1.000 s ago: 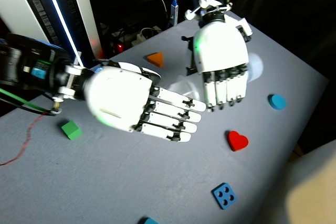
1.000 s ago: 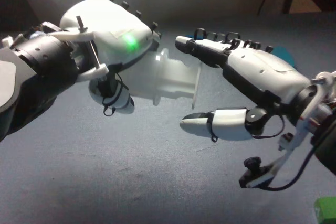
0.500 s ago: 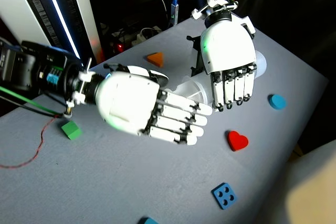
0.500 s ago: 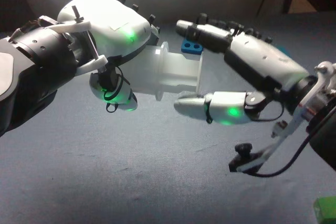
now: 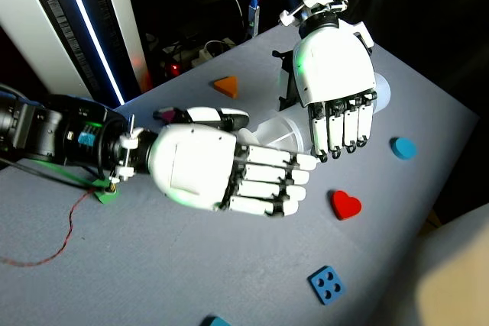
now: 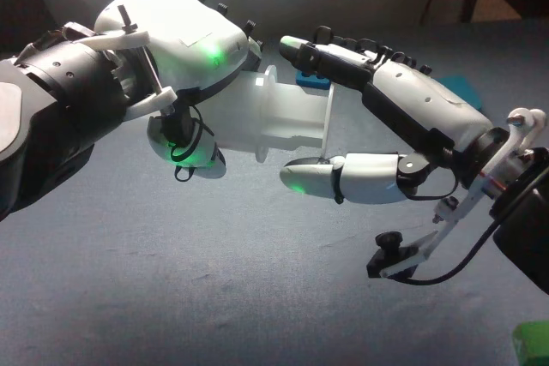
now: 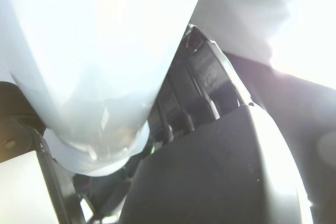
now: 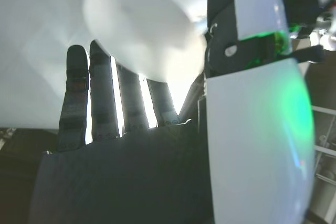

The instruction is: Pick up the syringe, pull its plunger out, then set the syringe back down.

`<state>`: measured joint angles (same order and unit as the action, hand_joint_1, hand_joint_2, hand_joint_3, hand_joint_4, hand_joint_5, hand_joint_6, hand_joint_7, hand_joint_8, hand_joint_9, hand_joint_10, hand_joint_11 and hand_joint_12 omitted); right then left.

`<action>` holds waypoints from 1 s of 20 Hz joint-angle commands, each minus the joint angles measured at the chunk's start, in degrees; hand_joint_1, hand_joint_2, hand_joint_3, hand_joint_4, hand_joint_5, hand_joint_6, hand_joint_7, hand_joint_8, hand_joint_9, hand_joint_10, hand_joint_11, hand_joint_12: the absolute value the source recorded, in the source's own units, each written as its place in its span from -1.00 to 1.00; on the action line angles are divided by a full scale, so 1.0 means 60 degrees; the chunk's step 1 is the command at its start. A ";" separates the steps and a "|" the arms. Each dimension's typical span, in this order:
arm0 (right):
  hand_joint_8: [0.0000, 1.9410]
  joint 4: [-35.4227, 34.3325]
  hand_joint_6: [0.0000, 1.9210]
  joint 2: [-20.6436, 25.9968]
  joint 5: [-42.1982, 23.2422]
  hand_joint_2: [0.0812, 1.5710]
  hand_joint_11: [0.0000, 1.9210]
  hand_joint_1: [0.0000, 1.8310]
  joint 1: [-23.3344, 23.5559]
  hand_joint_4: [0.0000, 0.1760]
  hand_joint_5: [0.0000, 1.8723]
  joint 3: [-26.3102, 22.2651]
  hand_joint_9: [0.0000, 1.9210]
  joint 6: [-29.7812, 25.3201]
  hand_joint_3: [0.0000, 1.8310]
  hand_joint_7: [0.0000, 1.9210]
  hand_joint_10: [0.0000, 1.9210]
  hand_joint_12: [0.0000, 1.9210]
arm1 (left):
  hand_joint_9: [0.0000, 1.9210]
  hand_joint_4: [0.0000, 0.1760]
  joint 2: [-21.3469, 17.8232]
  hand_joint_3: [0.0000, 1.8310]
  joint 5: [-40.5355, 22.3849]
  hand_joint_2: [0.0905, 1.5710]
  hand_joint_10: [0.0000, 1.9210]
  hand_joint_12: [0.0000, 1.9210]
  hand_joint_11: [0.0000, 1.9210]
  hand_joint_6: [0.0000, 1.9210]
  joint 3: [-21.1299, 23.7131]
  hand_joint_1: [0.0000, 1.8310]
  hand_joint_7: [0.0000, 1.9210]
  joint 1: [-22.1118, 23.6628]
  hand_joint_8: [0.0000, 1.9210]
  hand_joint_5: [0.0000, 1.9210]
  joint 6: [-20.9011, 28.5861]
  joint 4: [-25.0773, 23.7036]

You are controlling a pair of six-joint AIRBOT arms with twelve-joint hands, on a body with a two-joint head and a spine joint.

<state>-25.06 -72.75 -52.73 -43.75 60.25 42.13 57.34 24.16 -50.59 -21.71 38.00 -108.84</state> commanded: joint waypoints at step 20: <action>-0.97 0.0351 -0.97 -0.0076 -0.1470 0.30 -0.28 0.35 0.0137 -1.00 -0.02 0.0042 0.07 0.0035 -1.00 0.06 -0.80 0.16 | -0.18 -1.00 -0.0011 -1.00 0.0461 0.45 0.45 0.22 -0.21 0.16 0.0005 0.48 -0.09 0.0320 0.16 -0.10 -0.0129 -0.0544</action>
<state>-25.58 -73.14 -56.64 -43.68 60.53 42.59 57.34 23.11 -50.57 -20.99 37.63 -108.68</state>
